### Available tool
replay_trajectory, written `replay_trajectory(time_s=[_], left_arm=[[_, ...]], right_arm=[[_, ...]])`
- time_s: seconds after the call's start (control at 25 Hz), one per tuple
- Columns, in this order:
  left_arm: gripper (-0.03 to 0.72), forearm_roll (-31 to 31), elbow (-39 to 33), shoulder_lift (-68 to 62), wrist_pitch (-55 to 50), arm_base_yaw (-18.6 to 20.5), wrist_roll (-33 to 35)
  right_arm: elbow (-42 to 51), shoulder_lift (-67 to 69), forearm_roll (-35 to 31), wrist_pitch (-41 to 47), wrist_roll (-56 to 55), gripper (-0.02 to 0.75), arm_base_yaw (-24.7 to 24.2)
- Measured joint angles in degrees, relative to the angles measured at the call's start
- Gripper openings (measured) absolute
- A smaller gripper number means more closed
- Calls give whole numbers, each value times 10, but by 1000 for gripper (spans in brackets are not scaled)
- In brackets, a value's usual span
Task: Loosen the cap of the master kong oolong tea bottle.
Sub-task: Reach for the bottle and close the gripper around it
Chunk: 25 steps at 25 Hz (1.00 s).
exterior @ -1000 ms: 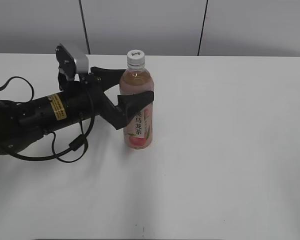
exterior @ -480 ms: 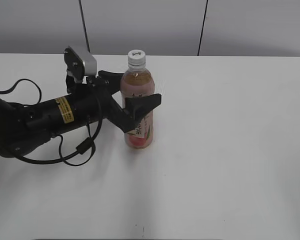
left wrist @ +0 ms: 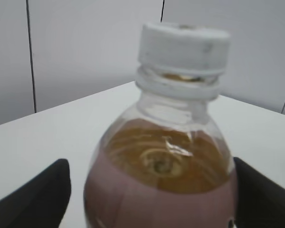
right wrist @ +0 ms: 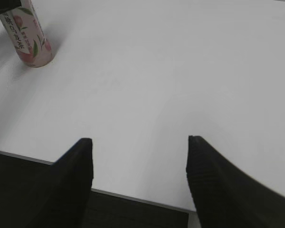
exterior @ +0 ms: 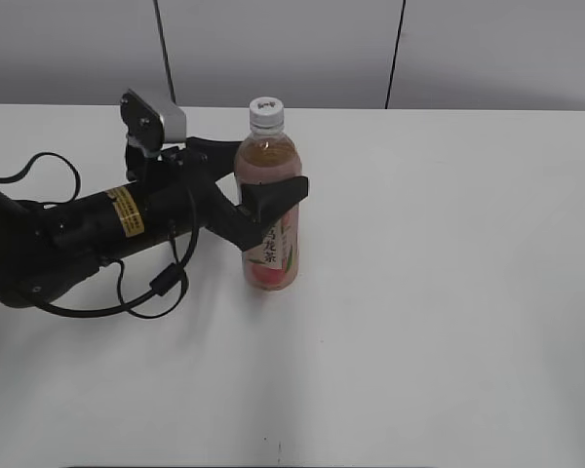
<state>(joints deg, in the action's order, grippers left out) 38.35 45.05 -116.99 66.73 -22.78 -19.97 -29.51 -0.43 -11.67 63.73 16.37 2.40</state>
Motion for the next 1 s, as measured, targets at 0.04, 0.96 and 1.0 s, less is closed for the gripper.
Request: replay_trajectory(time_s=[0.04, 0.96, 1.0], left_arm=[[593, -1, 0, 0, 0, 0, 0], [467, 0, 0, 0, 1, -1, 0], [467, 0, 0, 0, 1, -1, 0]], right_arm=[[0, 0, 0, 0, 0, 468, 0], [0, 0, 10, 0, 0, 468, 0], [0, 0, 11, 0, 0, 468, 0]])
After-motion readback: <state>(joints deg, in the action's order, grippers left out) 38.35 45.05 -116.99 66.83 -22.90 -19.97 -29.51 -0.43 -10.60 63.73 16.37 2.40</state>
